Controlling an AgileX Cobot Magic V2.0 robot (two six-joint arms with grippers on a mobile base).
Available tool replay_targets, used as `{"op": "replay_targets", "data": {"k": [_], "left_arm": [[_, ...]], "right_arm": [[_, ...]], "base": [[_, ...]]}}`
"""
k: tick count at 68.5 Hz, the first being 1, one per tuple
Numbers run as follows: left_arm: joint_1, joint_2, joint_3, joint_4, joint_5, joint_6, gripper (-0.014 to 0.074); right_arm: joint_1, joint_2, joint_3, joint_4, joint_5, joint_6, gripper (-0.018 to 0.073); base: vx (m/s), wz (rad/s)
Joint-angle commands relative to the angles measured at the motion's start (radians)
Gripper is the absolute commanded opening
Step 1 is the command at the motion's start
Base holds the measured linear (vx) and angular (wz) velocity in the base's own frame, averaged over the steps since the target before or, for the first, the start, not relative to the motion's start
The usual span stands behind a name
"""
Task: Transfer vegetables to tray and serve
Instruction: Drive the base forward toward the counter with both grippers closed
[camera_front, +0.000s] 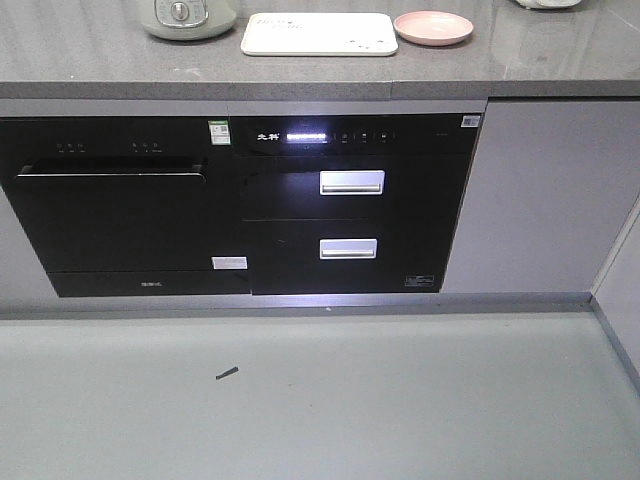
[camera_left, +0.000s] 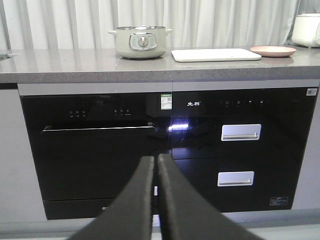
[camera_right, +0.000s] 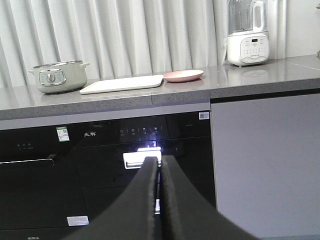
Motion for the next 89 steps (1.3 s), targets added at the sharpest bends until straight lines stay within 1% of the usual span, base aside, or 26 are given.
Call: {"op": "replay_targets", "data": {"k": [1,89], "left_arm": [[0.001,-0.015,0.027,-0.001,-0.073,-0.002,-0.0006],[0.001,-0.015,0.027,-0.001,-0.073,-0.002,-0.0006]], "right_arm": [[-0.007,-0.005,0.015,-0.012,-0.077,-0.005,-0.0002],[-0.007,-0.005,0.015,-0.012,-0.076,-0.005,-0.0002]], "base": [[0.09,0.01],[0.09,0.01]]}}
